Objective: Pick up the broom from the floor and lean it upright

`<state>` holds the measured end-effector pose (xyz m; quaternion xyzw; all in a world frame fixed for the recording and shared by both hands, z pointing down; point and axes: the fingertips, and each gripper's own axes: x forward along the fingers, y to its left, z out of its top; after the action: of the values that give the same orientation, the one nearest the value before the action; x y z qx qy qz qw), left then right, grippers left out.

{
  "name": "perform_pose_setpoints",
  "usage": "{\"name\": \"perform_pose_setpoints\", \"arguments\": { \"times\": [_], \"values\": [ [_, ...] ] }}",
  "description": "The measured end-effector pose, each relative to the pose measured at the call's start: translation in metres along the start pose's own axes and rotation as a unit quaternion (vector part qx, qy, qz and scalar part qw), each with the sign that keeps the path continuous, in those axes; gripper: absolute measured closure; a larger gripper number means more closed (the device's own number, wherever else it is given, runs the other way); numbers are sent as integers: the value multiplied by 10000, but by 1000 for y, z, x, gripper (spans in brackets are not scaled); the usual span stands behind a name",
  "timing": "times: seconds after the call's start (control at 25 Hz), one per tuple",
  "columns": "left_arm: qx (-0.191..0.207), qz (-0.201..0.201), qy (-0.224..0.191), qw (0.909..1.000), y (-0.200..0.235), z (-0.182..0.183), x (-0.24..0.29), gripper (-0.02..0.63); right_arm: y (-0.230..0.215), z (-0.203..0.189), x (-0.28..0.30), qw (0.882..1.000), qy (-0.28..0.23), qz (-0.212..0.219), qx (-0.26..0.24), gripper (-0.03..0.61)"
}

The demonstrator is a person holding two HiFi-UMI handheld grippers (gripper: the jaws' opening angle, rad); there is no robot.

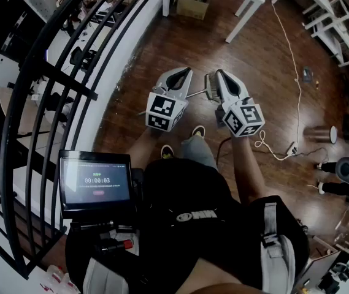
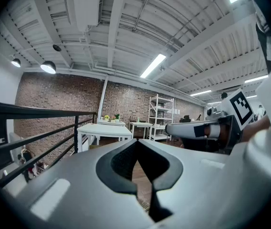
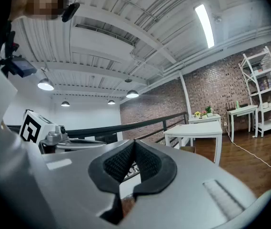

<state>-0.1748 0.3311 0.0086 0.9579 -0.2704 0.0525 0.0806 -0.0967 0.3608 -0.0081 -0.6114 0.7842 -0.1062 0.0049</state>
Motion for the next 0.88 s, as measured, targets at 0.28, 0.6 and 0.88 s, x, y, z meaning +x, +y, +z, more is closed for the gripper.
{"name": "perform_pose_setpoints", "arguments": {
  "times": [0.28,0.6,0.88],
  "values": [
    [-86,266,117,9995,36,-12,44,598,-32,-7,52,9987,227,338,-293,574],
    [-229,785,541,9952,113,-46,123,598,-105,-46,161,9947,654,791,-85,574],
    [-536,1473,936,9832,189,-90,183,598,-153,-114,257,9732,1595,1636,-271,574]
  ]
}}
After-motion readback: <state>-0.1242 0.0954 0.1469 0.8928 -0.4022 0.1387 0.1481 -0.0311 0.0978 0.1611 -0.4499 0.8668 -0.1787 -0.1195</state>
